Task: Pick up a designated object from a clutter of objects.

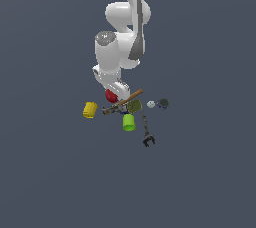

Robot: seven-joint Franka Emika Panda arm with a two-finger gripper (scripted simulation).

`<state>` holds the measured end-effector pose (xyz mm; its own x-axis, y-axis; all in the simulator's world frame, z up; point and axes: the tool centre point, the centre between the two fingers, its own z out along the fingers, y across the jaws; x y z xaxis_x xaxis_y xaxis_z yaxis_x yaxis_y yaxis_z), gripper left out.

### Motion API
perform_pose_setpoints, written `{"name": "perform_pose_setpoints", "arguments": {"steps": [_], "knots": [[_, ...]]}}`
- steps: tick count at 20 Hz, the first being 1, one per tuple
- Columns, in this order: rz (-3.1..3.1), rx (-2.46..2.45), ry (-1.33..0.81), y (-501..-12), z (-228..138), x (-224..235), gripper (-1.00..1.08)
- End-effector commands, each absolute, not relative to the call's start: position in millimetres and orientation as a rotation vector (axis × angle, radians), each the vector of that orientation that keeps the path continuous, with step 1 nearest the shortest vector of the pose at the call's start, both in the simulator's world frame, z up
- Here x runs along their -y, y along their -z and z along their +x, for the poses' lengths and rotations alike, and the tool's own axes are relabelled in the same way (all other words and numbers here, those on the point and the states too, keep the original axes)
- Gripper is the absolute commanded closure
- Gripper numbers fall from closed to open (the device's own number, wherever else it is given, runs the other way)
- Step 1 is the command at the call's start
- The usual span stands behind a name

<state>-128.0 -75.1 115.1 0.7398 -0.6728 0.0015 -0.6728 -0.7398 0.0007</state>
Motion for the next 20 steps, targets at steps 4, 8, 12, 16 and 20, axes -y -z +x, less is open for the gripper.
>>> {"name": "perform_pose_setpoints", "arguments": {"steps": [4,8,12,16,20], "knots": [[2.927,1.127,-0.005,-149.0,-128.0,34.4,1.08],[2.925,1.127,-0.006,-177.1,-127.9,1.2,1.08],[2.925,1.127,-0.006,-207.7,-127.8,-35.3,1.08],[2.925,1.126,-0.006,-238.2,-127.5,-72.0,1.08],[2.927,1.125,-0.004,-268.9,-126.8,-109.1,1.08]]}}
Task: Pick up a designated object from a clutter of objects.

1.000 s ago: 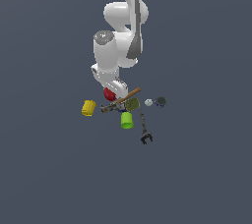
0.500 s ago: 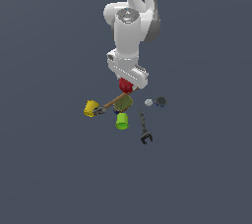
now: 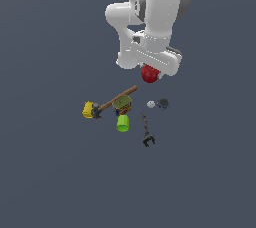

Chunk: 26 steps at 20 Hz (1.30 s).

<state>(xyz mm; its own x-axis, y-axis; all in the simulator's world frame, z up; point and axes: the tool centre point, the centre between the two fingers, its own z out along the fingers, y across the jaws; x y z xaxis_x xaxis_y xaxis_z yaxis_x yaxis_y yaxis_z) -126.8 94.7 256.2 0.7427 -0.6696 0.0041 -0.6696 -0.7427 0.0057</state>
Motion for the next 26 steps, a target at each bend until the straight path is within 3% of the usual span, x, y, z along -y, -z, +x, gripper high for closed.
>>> {"name": "perform_pose_setpoints", "arguments": {"steps": [1,13,26], "knots": [[2.927,1.125,-0.004,-276.7,-126.5,-118.5,1.08],[2.932,1.126,0.000,-357.4,-120.2,-215.8,1.08],[2.933,1.128,0.001,-385.8,-114.7,-249.3,1.08]]}}
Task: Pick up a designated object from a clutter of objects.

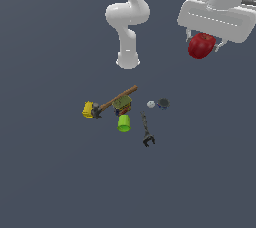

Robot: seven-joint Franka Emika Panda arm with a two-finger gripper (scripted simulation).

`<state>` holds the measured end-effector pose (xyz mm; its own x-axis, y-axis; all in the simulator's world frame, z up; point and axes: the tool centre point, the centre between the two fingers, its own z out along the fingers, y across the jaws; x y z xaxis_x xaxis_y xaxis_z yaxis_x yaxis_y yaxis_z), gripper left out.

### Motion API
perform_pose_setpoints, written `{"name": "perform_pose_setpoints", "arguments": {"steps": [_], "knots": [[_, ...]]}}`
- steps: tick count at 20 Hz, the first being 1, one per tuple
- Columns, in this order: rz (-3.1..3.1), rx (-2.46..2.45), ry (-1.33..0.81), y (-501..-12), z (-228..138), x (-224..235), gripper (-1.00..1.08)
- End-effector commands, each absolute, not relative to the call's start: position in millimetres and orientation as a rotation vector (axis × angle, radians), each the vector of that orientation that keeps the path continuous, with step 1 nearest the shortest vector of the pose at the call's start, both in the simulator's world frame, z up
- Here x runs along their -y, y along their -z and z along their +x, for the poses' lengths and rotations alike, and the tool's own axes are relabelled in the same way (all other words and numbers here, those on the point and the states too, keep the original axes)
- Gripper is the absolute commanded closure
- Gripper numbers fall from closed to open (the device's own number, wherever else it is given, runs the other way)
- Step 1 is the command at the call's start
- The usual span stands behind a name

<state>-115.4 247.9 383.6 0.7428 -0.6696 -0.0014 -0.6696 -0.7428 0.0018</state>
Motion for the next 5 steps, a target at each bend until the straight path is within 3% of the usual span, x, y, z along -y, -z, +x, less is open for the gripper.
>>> {"name": "perform_pose_setpoints", "arguments": {"steps": [1,5], "knots": [[2.933,1.128,0.001,-385.9,-114.5,-249.3,1.08],[2.932,1.128,0.000,-384.5,-114.4,-247.5,1.08]]}}
